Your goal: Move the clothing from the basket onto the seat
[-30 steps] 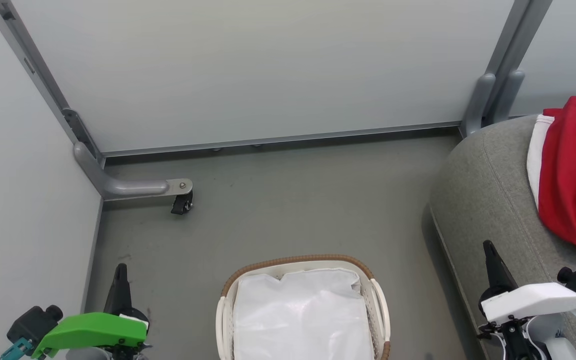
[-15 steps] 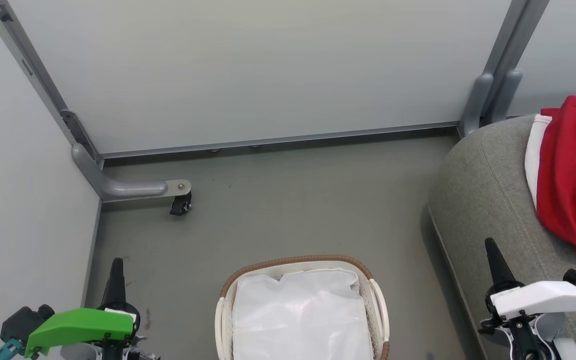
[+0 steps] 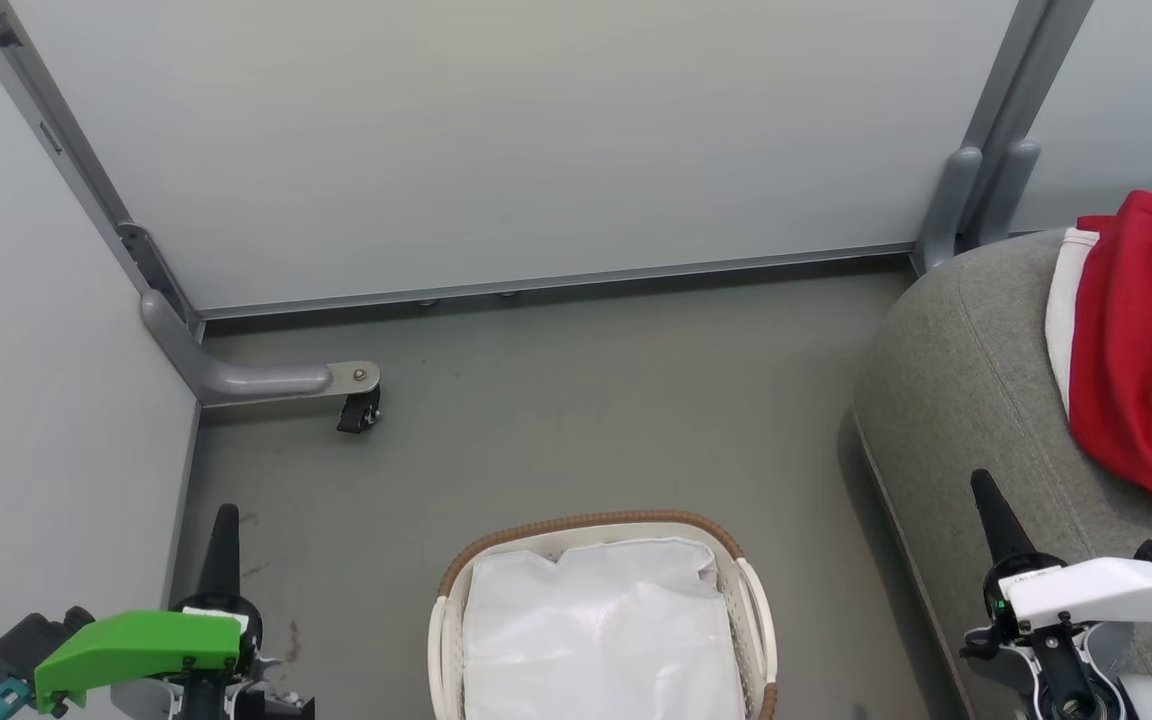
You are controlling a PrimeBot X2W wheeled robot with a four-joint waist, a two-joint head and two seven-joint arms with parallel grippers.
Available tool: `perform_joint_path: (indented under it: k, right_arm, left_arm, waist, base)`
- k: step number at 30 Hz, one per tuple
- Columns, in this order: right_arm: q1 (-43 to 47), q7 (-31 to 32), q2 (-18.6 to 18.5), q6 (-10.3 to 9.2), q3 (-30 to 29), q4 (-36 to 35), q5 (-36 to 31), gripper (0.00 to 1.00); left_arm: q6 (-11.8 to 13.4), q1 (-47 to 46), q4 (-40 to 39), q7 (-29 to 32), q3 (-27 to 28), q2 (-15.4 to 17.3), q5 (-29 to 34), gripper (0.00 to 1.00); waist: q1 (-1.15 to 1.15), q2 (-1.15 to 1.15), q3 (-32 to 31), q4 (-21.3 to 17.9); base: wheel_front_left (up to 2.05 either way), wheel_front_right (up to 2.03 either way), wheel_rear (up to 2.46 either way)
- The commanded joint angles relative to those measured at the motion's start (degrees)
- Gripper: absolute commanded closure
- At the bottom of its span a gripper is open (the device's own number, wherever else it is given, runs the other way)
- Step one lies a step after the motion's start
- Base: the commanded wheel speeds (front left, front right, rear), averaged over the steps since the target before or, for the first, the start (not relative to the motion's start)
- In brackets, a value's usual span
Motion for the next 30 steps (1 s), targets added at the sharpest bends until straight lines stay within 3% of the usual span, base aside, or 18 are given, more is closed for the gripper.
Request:
perform_joint_path:
  k: [1, 30]
  right_arm:
    - [-0.9, 0.4, -0.4, -0.05, -0.3, -0.7, 1.4, 1.0]
    - [-0.9, 3.8, -0.5, -0.06, -1.0, -2.0, 15.5, 1.0]
  left_arm:
    - [-0.5, -1.4, -0.6, 0.4, 0.3, 0.2, -1.2, 1.0]
    - [-1.2, -2.2, -1.5, 3.9, 2.4, 0.3, -13.3, 1.0]
  waist:
    - [0.0, 0.0, 0.0, 0.0]
    - [0.0, 0.0, -0.2, -0.6]
  base:
    - [0.0, 0.0, 0.0]
    - [0.0, 0.0, 0.0]
